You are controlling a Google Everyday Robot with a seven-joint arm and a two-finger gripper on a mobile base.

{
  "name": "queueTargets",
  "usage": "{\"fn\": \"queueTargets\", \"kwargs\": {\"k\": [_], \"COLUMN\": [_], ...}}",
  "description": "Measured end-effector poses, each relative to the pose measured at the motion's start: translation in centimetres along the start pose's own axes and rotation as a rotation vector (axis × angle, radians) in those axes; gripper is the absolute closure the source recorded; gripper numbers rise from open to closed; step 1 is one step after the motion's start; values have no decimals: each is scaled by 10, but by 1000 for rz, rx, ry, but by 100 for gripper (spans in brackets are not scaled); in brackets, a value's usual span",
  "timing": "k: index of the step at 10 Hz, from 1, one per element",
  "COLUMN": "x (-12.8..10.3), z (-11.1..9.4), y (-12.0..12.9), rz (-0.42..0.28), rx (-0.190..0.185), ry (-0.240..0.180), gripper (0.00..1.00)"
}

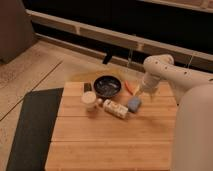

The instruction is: Place the white sponge in the ceramic cup

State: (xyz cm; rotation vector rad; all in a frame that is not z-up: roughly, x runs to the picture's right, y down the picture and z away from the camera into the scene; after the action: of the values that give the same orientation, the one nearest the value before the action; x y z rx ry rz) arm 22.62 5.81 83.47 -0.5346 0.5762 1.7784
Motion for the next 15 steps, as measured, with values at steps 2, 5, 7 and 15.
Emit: {"fn": "queueTargets", "kwargs": {"k": [2, 5, 7, 15], "x": [0, -9, -19, -36], "z": [0, -6, -9, 52], "y": [0, 0, 3, 20], "rz": [0, -55, -128, -231], "rx": [0, 0, 4, 20], "ry": [0, -61, -123, -53], "gripper": [35, 35, 35, 35]}}
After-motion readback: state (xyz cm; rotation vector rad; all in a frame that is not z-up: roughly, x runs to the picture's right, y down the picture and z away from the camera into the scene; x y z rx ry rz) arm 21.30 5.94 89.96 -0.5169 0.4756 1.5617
